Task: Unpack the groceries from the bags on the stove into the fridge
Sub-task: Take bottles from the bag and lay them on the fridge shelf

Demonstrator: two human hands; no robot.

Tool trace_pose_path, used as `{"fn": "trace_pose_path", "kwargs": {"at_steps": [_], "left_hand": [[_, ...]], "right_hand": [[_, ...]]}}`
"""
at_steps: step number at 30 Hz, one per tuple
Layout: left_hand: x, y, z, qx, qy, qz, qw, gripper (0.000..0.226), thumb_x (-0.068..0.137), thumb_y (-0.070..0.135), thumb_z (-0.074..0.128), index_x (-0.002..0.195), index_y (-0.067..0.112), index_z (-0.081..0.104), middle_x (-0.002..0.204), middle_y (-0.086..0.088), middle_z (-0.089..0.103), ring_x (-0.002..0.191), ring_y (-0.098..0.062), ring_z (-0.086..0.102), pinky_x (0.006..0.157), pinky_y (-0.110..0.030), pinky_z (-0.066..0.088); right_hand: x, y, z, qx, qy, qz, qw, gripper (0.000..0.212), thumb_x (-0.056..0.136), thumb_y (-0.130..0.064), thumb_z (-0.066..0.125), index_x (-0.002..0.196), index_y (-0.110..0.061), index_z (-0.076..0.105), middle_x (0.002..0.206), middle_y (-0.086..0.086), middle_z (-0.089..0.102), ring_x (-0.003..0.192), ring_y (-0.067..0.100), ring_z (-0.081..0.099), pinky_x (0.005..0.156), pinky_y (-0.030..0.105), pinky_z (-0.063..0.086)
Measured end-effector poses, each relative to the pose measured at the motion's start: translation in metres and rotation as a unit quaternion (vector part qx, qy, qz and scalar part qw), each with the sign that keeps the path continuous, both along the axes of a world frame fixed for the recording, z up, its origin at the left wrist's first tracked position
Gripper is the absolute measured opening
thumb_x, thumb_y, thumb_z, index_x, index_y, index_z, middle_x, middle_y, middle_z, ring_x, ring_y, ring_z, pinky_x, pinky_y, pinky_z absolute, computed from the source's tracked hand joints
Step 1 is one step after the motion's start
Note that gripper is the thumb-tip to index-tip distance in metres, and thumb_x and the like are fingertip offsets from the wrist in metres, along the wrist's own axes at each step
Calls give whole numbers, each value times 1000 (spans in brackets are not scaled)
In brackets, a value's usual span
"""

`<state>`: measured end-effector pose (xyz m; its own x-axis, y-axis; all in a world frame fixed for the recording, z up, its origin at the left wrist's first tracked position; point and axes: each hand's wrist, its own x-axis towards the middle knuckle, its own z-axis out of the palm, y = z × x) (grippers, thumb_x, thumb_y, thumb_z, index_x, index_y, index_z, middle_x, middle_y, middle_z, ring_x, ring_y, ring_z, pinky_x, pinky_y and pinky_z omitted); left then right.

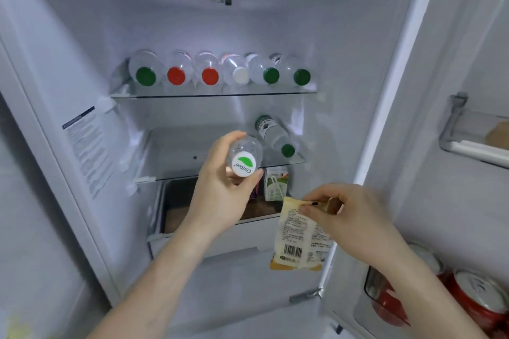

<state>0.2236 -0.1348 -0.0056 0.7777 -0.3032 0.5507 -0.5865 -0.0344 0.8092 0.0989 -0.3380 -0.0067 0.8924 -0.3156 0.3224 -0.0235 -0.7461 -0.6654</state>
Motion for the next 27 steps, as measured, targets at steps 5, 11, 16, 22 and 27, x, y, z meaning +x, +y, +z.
{"fn": "trace_pose_path", "kwargs": {"at_steps": [5, 11, 16, 22, 27], "left_hand": [[55, -25, 0, 74, -35, 12, 997, 66, 87, 16, 80, 139, 39, 46, 141, 16, 50, 127, -6, 54, 104, -33, 53], [96, -51, -10, 176, -55, 33, 982, 72, 88, 7, 75, 148, 31, 42, 150, 12, 41, 130, -9, 48, 102, -21, 40], [118, -64, -17, 328, -102, 54, 938, 89, 82, 4, 74, 155, 37, 34, 164, 8, 24, 142, -26, 26, 117, -41, 34], [133, -79, -15, 396, -52, 6, 917, 103, 83, 42, 80, 162, 35, 14, 170, 6, 1, 156, -34, 3, 121, -52, 29], [146, -87, -17, 381, 2, -17, 925, 114, 77, 56, 77, 161, 42, 2, 170, 9, -13, 158, -31, -6, 124, -59, 21]], "right_hand": [[10, -7, 5, 19, -3, -9, 1000, 7, 83, -40, 83, 82, -43, 77, 77, -23, 69, 71, 0, 60, 56, 13, 45], [24, -12, 11, 31, -23, -2, 999, 9, 85, -34, 83, 80, -40, 78, 75, -18, 69, 69, 5, 60, 60, 17, 50], [31, -11, 10, 38, -30, 8, 999, 12, 86, -33, 83, 78, -41, 78, 75, -21, 69, 66, 3, 58, 59, 15, 47], [35, -9, 6, 35, -23, -1, 999, 9, 85, -37, 82, 80, -43, 77, 78, -22, 69, 68, 4, 59, 60, 16, 48], [33, -5, -1, 47, -11, -10, 999, 8, 86, -37, 82, 82, -42, 78, 79, -20, 71, 70, 4, 61, 60, 21, 51]]}}
